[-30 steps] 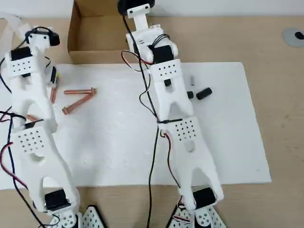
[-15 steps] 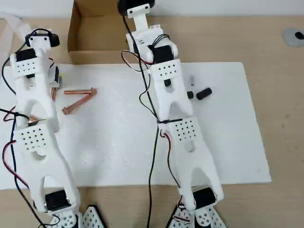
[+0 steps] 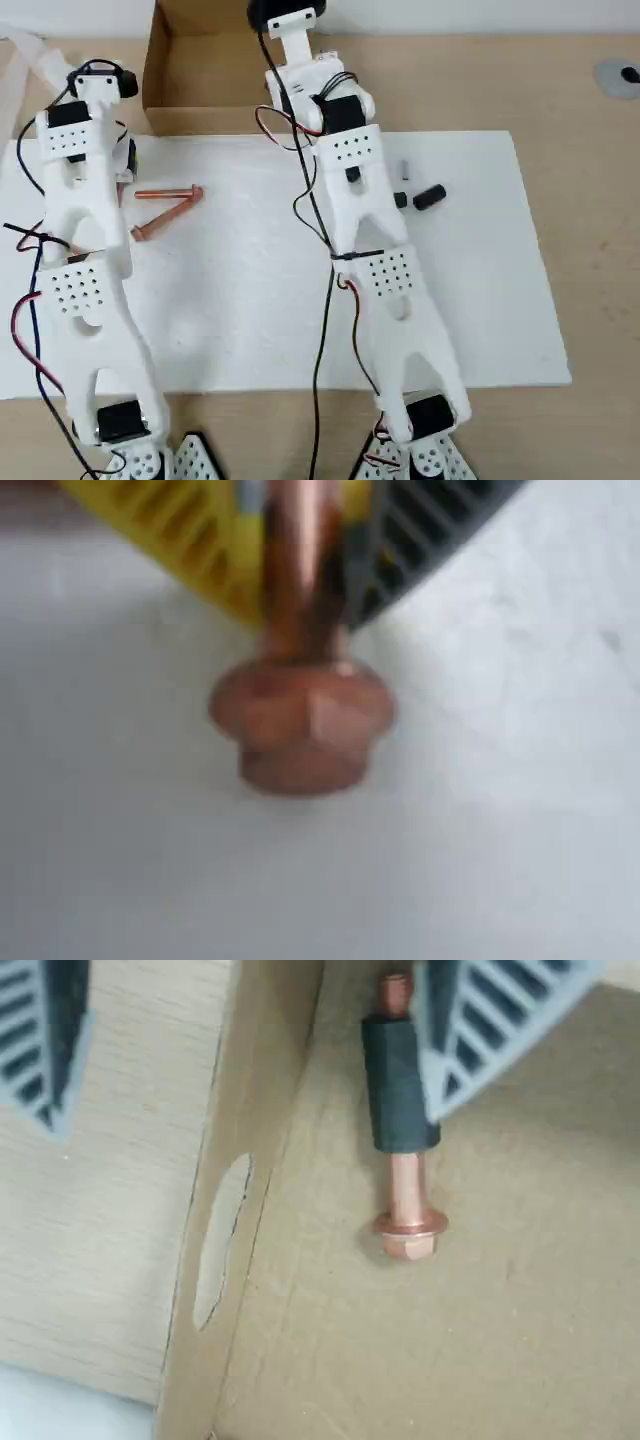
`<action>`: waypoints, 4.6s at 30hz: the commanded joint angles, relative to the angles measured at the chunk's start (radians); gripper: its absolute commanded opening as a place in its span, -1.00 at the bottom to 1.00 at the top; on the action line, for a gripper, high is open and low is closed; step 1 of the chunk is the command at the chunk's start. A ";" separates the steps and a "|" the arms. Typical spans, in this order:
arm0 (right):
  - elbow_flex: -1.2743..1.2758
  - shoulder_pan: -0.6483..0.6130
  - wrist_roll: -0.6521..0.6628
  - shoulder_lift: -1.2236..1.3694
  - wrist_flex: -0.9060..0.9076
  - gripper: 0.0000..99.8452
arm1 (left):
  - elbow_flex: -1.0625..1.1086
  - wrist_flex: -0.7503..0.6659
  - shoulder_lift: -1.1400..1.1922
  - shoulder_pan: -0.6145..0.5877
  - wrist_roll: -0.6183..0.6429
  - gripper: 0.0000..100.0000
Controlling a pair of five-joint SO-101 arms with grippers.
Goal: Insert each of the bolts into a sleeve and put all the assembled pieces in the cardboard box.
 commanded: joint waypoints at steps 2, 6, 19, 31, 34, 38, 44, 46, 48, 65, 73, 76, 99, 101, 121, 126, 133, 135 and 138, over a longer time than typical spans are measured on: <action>-0.053 0.013 0.003 -0.108 0.026 -0.46 | -0.051 0.048 -0.007 0.014 0.003 -0.98; -0.054 0.010 -0.069 -0.186 0.178 -0.46 | -0.183 0.153 -0.101 0.011 0.005 -0.97; -0.031 0.094 -0.308 -0.463 0.690 -0.46 | -0.095 0.348 -0.521 0.060 0.038 -0.98; 0.486 0.074 -0.542 -0.768 0.690 -0.46 | 0.700 0.184 -1.267 0.130 0.081 -0.97; 0.682 0.041 -0.618 -0.874 0.687 -0.46 | 0.945 0.046 -1.434 0.110 0.080 -0.97; 0.880 0.031 -0.710 -0.943 0.683 -0.46 | 1.201 -0.078 -1.630 0.110 0.078 -0.98; 1.086 0.047 -0.801 -0.938 0.588 -0.46 | 1.447 -0.252 -1.830 0.110 0.081 -0.98; 1.148 0.047 -0.818 -0.931 0.535 -0.46 | 1.491 -0.279 -1.877 0.109 0.081 -0.98; 1.198 0.035 -0.822 -0.924 0.493 -0.46 | 1.521 -0.290 -1.920 0.109 0.081 -0.98; 1.291 0.008 -0.812 -0.783 0.437 -0.46 | 1.585 -0.288 -1.989 0.114 0.077 -0.97; 1.294 -0.044 -0.675 -0.740 0.442 -0.46 | 1.587 -0.282 -1.989 0.114 0.077 -0.97; 1.294 -0.061 -0.664 -0.734 0.442 -0.46 | 1.587 -0.282 -1.989 0.114 0.077 -0.97; 1.271 -0.054 -0.624 -0.616 0.463 -0.46 | 1.587 -0.281 -1.989 0.109 0.077 -0.97; 1.248 -0.051 -0.623 -0.616 0.465 -0.46 | 1.587 -0.281 -1.989 0.110 0.077 -0.97; 1.133 -0.012 -0.621 -0.576 0.462 -0.46 | 1.587 -0.281 -1.989 0.115 0.078 -0.97; 1.132 -0.013 -0.621 -0.527 0.462 -0.47 | 1.587 -0.281 -1.989 0.110 0.077 -0.97; 1.132 -0.012 -0.621 -0.519 0.462 -0.54 | 1.587 -0.281 -1.989 0.115 0.077 -0.97; 1.132 -0.012 -0.621 -0.518 0.462 -0.68 | 1.587 -0.281 -1.989 0.115 0.077 -0.97; 1.132 -0.012 -0.621 -0.518 0.462 -0.92 | 1.587 -0.281 -1.989 0.115 0.077 -0.97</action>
